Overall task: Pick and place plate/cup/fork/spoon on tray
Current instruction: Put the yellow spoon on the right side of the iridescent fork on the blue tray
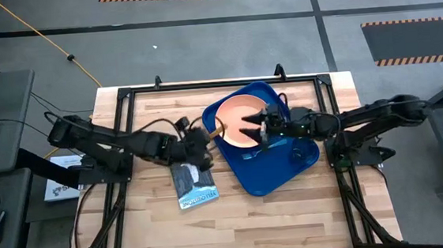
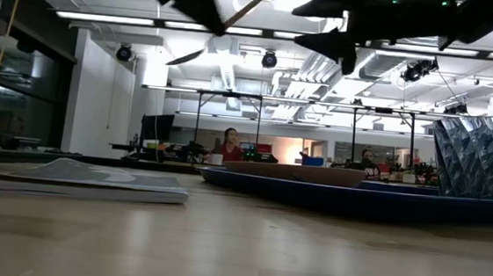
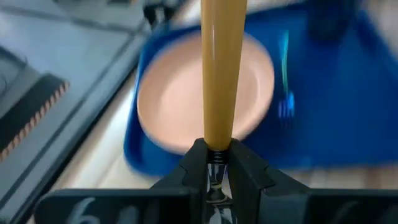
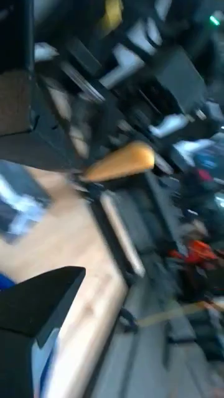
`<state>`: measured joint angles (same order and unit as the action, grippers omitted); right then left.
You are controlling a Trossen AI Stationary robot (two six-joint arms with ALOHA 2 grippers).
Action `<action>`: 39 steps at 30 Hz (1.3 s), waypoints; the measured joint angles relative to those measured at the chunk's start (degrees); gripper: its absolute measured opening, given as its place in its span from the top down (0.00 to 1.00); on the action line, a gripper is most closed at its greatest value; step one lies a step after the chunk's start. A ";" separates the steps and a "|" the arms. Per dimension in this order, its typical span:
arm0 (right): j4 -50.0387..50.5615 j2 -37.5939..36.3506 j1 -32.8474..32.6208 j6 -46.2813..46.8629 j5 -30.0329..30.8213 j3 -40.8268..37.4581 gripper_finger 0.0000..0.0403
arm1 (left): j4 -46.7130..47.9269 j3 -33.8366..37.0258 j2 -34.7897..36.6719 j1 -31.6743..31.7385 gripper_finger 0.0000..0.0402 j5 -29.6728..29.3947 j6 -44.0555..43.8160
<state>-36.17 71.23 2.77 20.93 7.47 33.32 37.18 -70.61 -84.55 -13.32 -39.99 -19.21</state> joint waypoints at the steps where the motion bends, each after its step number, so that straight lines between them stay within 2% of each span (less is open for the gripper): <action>1: -2.99 1.28 -0.12 -0.19 1.52 0.00 0.37 | -3.11 0.00 0.00 0.46 0.92 -0.30 1.33; 4: -10.75 4.66 -0.20 -0.63 1.77 0.02 0.36 | -10.77 0.00 -0.48 1.09 0.92 -0.37 5.69; 8: -16.30 7.88 -0.22 0.04 -3.48 0.04 0.36 | -17.44 0.01 -1.46 1.29 0.92 0.16 9.90; 14: -19.48 9.08 -0.98 -1.87 -5.30 0.04 0.36 | -18.33 0.07 -3.41 2.67 0.92 0.41 10.60; 21: -17.52 9.10 -1.43 -8.13 -9.02 0.04 0.36 | -23.99 0.07 -6.31 4.45 0.92 6.87 10.88; 26: -15.82 9.08 -1.27 -11.04 -11.07 0.04 0.36 | -25.17 0.04 -6.25 4.74 0.92 7.30 12.25; 32: -15.05 9.08 -1.27 -13.41 -12.25 0.04 0.36 | -25.54 0.04 -6.29 4.88 0.92 10.92 11.44; 39: -13.87 9.08 -1.27 -15.93 -12.44 0.04 0.47 | -26.52 0.04 -6.62 6.37 0.92 15.40 10.30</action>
<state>-50.04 80.31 1.50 5.00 -4.97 33.36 10.67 -70.57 -91.18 -6.94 -24.59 -8.90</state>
